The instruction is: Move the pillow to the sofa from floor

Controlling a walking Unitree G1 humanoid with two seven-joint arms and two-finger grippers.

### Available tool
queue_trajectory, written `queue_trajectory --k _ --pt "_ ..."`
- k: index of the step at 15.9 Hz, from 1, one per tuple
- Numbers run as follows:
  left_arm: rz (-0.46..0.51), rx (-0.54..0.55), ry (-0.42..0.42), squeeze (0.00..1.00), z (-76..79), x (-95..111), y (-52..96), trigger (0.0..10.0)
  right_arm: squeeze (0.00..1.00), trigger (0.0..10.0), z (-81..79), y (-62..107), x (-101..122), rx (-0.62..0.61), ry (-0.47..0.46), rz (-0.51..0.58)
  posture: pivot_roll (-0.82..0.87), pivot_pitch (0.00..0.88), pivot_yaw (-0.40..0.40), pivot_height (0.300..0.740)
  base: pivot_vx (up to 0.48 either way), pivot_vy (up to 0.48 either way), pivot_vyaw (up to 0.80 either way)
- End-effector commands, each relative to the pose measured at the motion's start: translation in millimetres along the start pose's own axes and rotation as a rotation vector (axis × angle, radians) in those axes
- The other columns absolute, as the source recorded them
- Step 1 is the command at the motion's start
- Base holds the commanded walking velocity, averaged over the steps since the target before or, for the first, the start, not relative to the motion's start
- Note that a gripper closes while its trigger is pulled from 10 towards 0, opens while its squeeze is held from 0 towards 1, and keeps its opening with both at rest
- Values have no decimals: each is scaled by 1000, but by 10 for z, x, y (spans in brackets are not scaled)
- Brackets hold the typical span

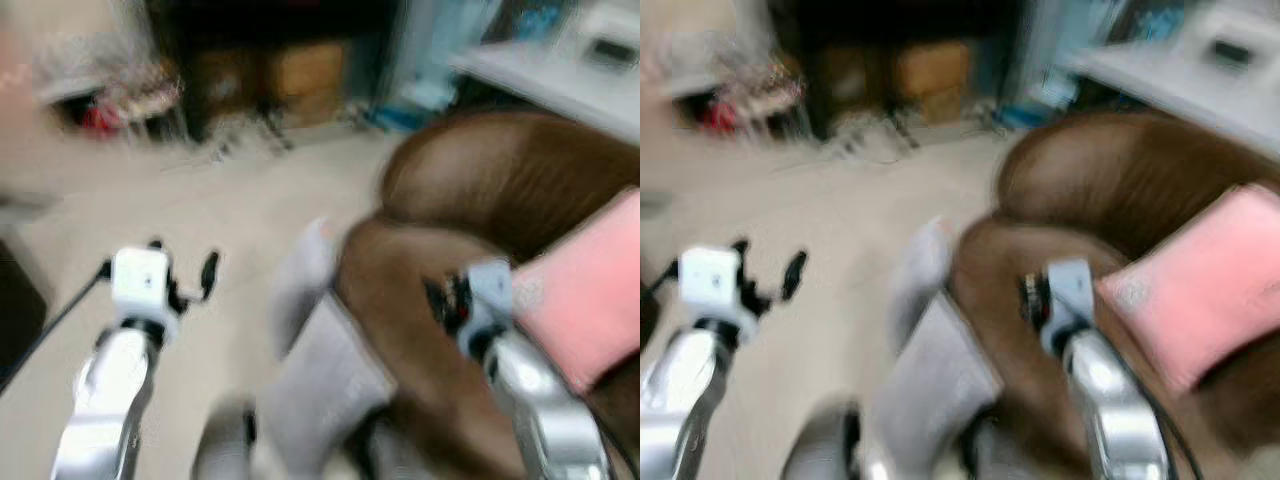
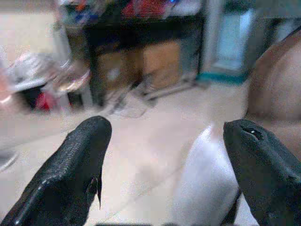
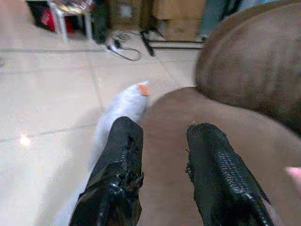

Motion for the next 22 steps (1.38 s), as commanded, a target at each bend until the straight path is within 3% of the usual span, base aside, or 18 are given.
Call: queue_trajectory --k 1,4,7,11,18,22 --pt "18 5 -22 0 -10 54 -28 10000 0 10000 -22 12 -34 10 -11 -9 -15 0 -72 575 0 0 0" --pt "30 10 -15 0 -32 39 0 10000 0 10000 -1 4 -26 3 21 -7 -16 0 -80 540 0 0 0" --pt "41 -3 0 0 -7 31 33 10000 0 10000 2 2 -28 2 -2 1 -16 0 -80 540 0 0 0" --pt "49 -7 4 0 0 32 43 10000 0 10000 -58 -8 9 50 68 13 -14 0 -86 540 0 0 400" --pt "50 -14 5 0 22 27 41 10000 0 10000 -57 -1 1 58 51 19 -17 0 -86 540 34 0 114" --pt "47 -21 7 0 38 16 40 10000 0 10000 -104 9 -43 127 157 8 -17 0 -86 540 120 0 145"
Point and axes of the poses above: a point about 5 cm out from each wrist's last joint towards the gripper, its own y axis pointing back from the gripper into the wrist, its own x axis along the axis of the wrist's last joint, z = x × y, the point moved 2 cm from there along -y, pointing out of the wrist towards the gripper, and after that the axes turned 7 degrees about y, right-handed, at the moved point
